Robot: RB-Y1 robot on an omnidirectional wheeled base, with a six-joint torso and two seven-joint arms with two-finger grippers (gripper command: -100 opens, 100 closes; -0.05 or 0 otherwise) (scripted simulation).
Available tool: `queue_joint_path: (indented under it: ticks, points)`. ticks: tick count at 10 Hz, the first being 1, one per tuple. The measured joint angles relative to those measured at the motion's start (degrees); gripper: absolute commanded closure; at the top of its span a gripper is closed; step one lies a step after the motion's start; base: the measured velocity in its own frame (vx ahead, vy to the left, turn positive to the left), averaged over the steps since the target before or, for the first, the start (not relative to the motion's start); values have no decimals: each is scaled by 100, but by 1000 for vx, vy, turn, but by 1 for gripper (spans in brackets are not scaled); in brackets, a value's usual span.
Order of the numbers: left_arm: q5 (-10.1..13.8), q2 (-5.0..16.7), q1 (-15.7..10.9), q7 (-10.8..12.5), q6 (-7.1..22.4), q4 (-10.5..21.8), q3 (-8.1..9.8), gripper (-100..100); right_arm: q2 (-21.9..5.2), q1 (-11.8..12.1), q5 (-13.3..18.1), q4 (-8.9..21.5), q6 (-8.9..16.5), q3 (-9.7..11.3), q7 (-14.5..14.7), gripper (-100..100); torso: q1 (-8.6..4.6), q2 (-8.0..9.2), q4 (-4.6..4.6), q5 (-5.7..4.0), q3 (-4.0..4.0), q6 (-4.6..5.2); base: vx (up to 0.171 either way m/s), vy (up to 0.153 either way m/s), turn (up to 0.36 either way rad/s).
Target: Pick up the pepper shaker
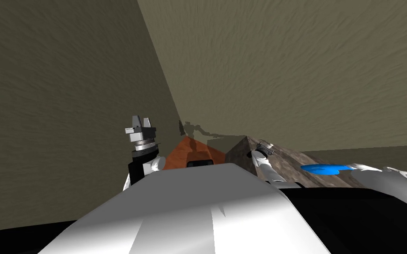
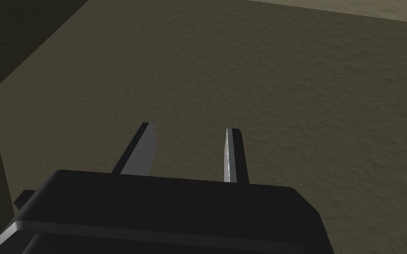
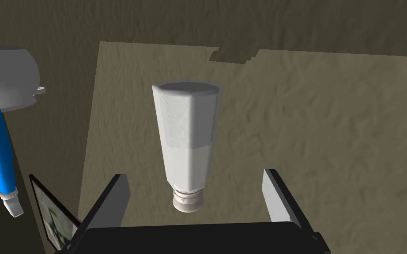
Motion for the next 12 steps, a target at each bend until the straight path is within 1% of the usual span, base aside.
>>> queue_joint_path:
  ticks: [1, 2, 3, 4, 5, 7, 8, 10, 11, 12]
  points:
    - [0, 0, 1, 0, 0, 0, 0, 0, 167, 123, 63, -358, -106, -129, 214, -100, 1, -22, -5, -1, -13, 2, 114, -21, -166]
    - [0, 0, 0, 0, 0, 0, -1, 0, 221, 104, 195, -372, -184, -144, 230, -100, 4, -25, -6, 0, -15, -8, 96, -45, -233]
    - [0, 0, 0, 0, 0, 0, 0, 0, 326, 132, 316, -527, -285, -206, 261, -100, -2, -21, -5, -1, -13, -2, 123, -44, -422]
    - [0, 0, 1, 0, 0, 0, 0, 0, 464, 117, 438, -715, -425, -297, 392, -100, -2, -27, -6, -1, -16, -1, 101, -21, -106]
    - [0, 0, -1, 0, 0, 0, -1, 0, 516, 112, 547, -754, -514, -328, 419, -100, 1, -23, -5, -1, -14, -10, 101, -35, -210]
    - [0, 0, 0, 0, 0, 0, 0, 0, 774, 190, 824, -1117, -737, -476, 555, -100, -5, -29, -7, -2, -17, -3, 147, -52, -375]
    - [0, 1, 1, 0, 0, 0, 0, 0, 928, 139, 1045, -1200, -865, -529, 592, -100, -11, -39, -9, -3, -23, -5, 121, -15, -119]
    - [0, 0, 0, 0, 0, 0, 0, 0, 1118, 253, 1144, -1630, -1075, -701, 868, -100, 1, -24, -6, 0, -15, -4, 92, -3, -187]
    - [0, 0, -2, 0, 0, 0, -1, 0, 1166, 244, 1257, -1658, -1132, -715, 879, -100, 5, -13, -4, 0, -9, -11, 84, -1, -263]
    - [0, 0, 0, 0, 0, 0, 0, 0, 1238, 257, 1416, -1745, -1222, -764, 853, -100, 4, -12, -4, 1, -8, -4, 127, -11, -466]
